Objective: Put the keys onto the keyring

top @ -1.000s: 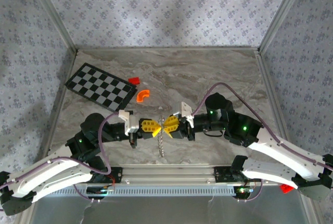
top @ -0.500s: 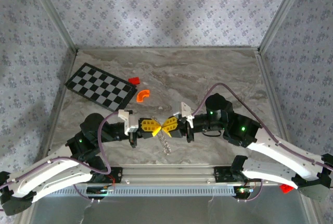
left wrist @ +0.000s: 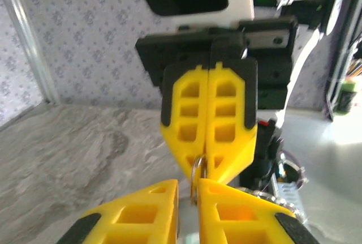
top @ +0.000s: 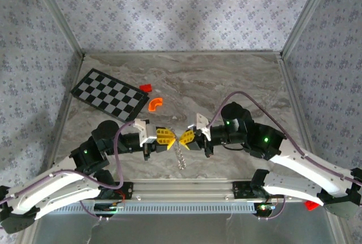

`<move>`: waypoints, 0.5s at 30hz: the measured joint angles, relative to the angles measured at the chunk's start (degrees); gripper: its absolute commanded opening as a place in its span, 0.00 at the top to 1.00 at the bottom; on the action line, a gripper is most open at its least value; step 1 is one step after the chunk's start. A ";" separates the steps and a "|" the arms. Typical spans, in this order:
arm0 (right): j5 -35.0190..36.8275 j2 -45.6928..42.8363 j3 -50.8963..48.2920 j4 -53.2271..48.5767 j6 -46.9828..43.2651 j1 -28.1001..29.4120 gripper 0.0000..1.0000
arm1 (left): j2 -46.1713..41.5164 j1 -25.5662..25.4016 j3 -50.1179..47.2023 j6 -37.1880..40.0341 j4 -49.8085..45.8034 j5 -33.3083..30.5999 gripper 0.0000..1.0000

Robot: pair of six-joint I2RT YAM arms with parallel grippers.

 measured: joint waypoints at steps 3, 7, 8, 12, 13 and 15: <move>1.84 1.05 4.07 -5.55 -2.47 0.02 1.00 | -0.04 0.00 1.75 0.70 -4.44 -1.16 0.79; 3.74 3.13 9.11 -12.94 -5.40 0.07 1.00 | 0.44 0.00 3.54 1.07 -8.68 -1.81 0.76; 4.09 3.91 10.38 -14.75 -6.03 0.09 1.00 | 0.83 0.00 3.98 1.18 -9.62 -1.79 0.76; 5.27 6.62 13.86 -20.28 -8.02 0.39 1.00 | 2.71 0.00 5.40 1.22 -11.15 -1.27 0.75; 5.42 7.23 14.27 -21.42 -8.52 0.61 1.00 | 3.21 0.00 5.60 1.20 -11.15 -0.87 0.75; 5.84 8.28 14.75 -23.23 -9.42 1.20 1.00 | 4.26 -0.04 5.84 1.18 -11.08 -0.22 0.75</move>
